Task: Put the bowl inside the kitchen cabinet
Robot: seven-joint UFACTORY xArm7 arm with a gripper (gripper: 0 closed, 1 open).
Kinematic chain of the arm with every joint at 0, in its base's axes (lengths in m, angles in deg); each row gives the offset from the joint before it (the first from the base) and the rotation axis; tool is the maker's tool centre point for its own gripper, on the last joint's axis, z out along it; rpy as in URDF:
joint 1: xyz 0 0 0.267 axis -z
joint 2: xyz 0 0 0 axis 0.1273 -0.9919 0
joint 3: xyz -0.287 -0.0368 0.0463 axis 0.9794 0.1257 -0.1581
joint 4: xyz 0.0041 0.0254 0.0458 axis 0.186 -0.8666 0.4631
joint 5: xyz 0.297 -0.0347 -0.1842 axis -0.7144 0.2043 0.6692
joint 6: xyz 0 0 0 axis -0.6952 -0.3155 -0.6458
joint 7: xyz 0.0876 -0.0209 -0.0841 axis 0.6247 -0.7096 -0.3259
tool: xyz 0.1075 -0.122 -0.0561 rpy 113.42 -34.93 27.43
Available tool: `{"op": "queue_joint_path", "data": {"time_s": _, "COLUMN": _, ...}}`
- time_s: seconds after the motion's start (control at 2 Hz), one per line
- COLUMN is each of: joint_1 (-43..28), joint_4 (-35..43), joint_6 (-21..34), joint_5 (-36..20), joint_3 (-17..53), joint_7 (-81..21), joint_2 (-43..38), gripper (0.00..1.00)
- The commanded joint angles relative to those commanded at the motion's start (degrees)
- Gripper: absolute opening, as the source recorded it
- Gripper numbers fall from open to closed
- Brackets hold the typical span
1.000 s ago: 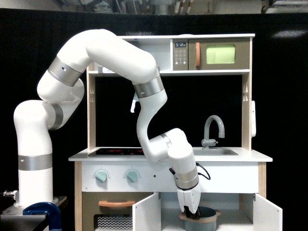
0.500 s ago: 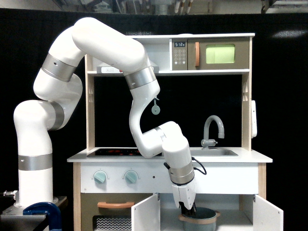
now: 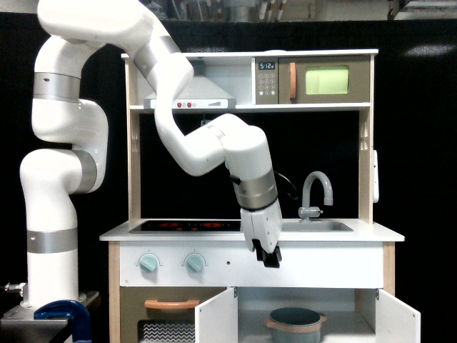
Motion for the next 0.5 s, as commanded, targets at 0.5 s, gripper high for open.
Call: {"op": "queue_joint_path", "data": {"time_s": 0.5, "joint_1": 2.9, "joint_4": 4.7, "joint_6": 15.9, "joint_5": 8.2, "joint_3": 7.2, "joint_7": 3.9, "joint_2": 9.4, "gripper": 0.00}}
